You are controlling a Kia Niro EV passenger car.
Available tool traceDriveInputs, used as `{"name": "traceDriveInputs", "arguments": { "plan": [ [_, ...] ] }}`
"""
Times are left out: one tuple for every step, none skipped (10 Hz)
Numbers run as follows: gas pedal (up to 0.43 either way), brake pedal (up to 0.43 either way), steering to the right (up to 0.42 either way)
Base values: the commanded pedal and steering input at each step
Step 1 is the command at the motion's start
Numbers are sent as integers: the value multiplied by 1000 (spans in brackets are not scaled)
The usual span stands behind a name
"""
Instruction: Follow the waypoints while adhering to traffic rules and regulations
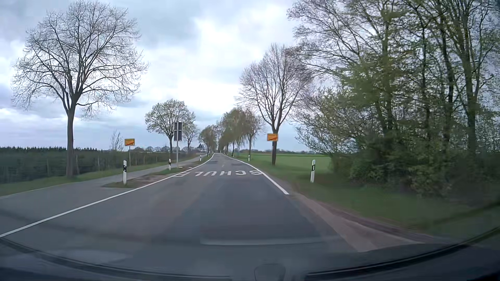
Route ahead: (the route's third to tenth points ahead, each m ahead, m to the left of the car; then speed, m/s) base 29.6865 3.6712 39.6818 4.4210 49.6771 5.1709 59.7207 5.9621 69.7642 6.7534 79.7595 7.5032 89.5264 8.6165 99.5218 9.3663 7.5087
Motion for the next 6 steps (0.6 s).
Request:
{"name": "traceDriveInputs", "arguments": {
  "plan": [
    [79, 0, -16],
    [79, 0, -16],
    [79, 0, -16],
    [79, 0, -15],
    [79, 0, -14],
    [79, 0, -13]
  ]
}}
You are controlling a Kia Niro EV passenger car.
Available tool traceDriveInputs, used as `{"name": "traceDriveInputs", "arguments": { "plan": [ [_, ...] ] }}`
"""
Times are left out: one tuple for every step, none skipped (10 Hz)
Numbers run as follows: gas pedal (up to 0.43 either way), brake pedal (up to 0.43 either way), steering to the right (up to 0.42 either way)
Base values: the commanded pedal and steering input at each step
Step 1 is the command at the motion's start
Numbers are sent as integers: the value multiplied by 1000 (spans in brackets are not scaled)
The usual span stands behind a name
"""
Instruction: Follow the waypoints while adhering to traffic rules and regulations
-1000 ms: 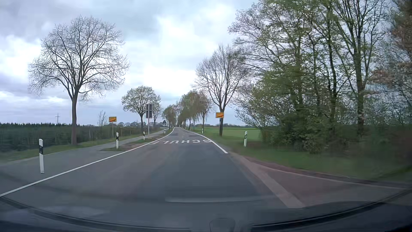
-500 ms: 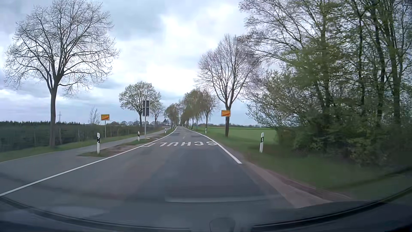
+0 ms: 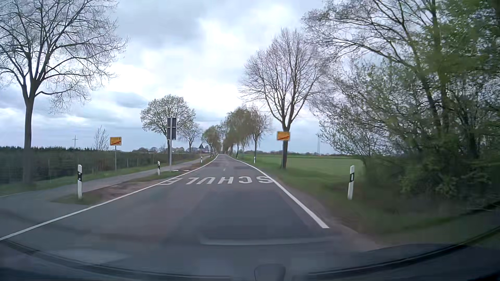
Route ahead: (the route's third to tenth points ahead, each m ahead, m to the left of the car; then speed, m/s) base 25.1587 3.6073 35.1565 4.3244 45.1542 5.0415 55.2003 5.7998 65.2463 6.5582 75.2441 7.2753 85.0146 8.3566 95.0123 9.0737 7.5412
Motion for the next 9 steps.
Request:
{"name": "traceDriveInputs", "arguments": {
  "plan": [
    [79, 0, -12],
    [79, 0, -12],
    [79, 0, -11],
    [79, 0, -12],
    [79, 0, -12],
    [79, 0, -11],
    [79, 0, -11],
    [79, 0, -11],
    [79, 0, -9]
  ]
}}
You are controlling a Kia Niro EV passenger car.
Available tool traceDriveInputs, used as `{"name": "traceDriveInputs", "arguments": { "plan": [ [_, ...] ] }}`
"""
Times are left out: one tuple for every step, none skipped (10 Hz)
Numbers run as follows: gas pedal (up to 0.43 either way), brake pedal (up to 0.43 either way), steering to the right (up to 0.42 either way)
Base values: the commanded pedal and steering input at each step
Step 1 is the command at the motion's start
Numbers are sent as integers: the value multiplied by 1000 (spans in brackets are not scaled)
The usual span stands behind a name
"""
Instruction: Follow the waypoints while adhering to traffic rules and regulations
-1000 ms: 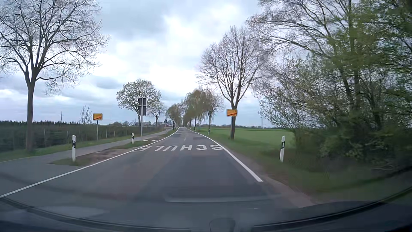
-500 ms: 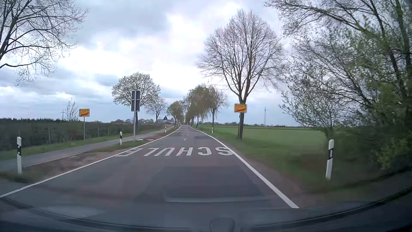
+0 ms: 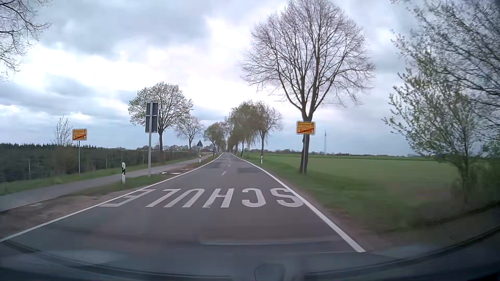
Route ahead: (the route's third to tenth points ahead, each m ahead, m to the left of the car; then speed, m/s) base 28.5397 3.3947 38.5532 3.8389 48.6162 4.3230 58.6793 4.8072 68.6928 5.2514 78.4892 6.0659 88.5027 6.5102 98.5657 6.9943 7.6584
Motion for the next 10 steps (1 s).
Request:
{"name": "traceDriveInputs", "arguments": {
  "plan": [
    [79, 0, -7],
    [79, 0, -4],
    [79, 0, -4],
    [87, 0, -4],
    [87, 0, -4],
    [98, 0, -4],
    [110, 0, -4],
    [110, 0, -4],
    [118, 0, -4],
    [118, 0, -4]
  ]
}}
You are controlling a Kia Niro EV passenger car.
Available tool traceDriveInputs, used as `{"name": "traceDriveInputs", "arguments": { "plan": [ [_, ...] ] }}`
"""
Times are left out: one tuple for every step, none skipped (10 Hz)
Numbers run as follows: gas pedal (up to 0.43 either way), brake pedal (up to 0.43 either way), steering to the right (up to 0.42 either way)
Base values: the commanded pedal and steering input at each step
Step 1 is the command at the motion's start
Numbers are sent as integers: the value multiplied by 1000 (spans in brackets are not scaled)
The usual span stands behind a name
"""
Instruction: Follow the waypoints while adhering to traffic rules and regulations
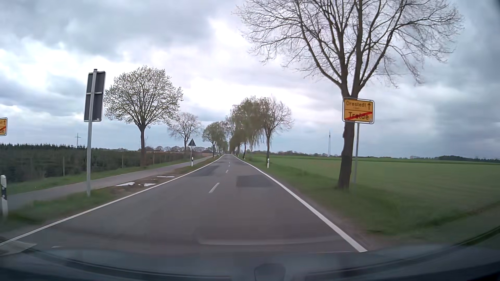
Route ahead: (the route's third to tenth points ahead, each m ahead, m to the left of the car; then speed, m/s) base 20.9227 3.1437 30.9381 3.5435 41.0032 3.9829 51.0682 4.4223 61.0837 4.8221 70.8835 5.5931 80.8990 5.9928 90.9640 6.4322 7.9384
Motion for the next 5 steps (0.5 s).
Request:
{"name": "traceDriveInputs", "arguments": {
  "plan": [
    [130, 0, -4],
    [138, 0, -4],
    [138, 0, -4],
    [150, 0, -4],
    [157, 0, -4]
  ]
}}
